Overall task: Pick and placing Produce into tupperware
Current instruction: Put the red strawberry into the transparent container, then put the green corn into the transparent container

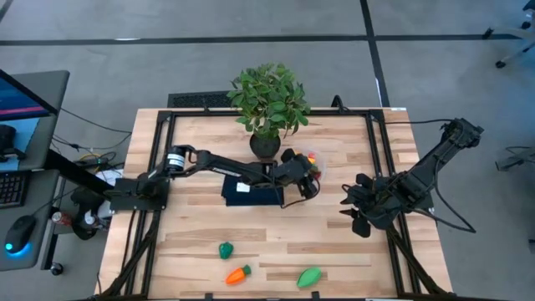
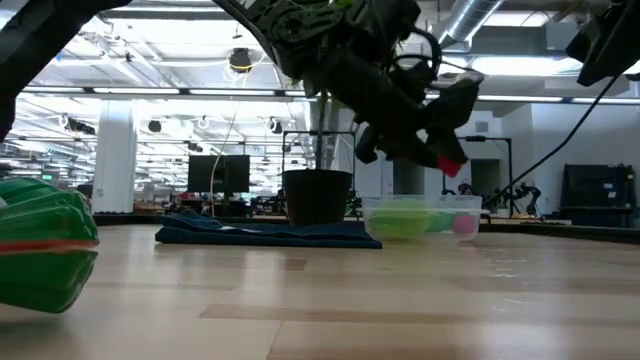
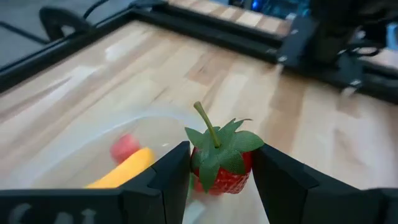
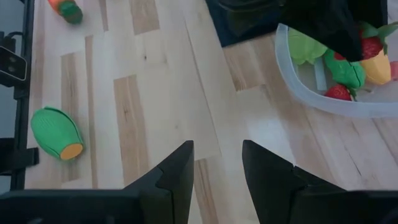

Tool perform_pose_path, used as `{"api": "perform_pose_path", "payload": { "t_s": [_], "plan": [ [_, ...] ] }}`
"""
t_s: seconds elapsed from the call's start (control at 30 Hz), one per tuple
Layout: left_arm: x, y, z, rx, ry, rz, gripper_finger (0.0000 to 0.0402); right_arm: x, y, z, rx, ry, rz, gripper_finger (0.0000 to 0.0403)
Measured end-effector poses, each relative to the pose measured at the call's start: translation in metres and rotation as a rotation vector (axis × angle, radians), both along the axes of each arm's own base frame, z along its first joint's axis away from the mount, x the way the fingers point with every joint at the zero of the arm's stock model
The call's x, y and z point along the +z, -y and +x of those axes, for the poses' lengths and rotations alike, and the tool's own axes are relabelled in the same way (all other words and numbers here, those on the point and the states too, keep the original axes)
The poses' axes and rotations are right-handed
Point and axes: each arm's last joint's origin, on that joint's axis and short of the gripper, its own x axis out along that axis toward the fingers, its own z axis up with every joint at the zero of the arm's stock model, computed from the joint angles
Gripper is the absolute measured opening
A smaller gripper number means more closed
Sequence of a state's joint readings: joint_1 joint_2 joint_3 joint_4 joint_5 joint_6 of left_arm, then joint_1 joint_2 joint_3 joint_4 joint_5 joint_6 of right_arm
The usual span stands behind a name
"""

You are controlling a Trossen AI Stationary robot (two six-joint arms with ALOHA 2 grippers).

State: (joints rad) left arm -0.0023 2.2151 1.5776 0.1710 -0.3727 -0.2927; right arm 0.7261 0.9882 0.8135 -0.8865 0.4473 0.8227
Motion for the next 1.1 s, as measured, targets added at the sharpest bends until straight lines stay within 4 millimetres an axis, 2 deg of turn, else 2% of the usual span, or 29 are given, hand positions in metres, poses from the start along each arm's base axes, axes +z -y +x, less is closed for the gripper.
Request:
{"api": "perform_pose_path", "payload": {
  "t_s": [0.2, 0.6, 0.97, 1.1],
  "plan": [
    [-0.0053, -0.0075, -0.0018, -0.049, -0.039, -0.085, 0.0154, -0.0001, 0.0002, -0.0002, 0.005, -0.001, -0.008, 0.0128],
    [-0.0065, -0.006, -0.0025, -0.059, -0.06, -0.069, 0.0156, 0.0002, 0.0009, 0.0003, -0.02, 0.013, -0.014, 0.0128],
    [-0.006, -0.0045, -0.0021, -0.071, -0.055, -0.066, 0.0196, 0.0002, 0.0009, 0.0003, -0.02, 0.013, -0.014, 0.0128],
    [-0.003, -0.0021, -0.0022, -0.154, -0.05, -0.112, 0.0199, 0.0002, 0.0005, 0.0, -0.018, 0.013, -0.013, 0.0128]
  ]
}}
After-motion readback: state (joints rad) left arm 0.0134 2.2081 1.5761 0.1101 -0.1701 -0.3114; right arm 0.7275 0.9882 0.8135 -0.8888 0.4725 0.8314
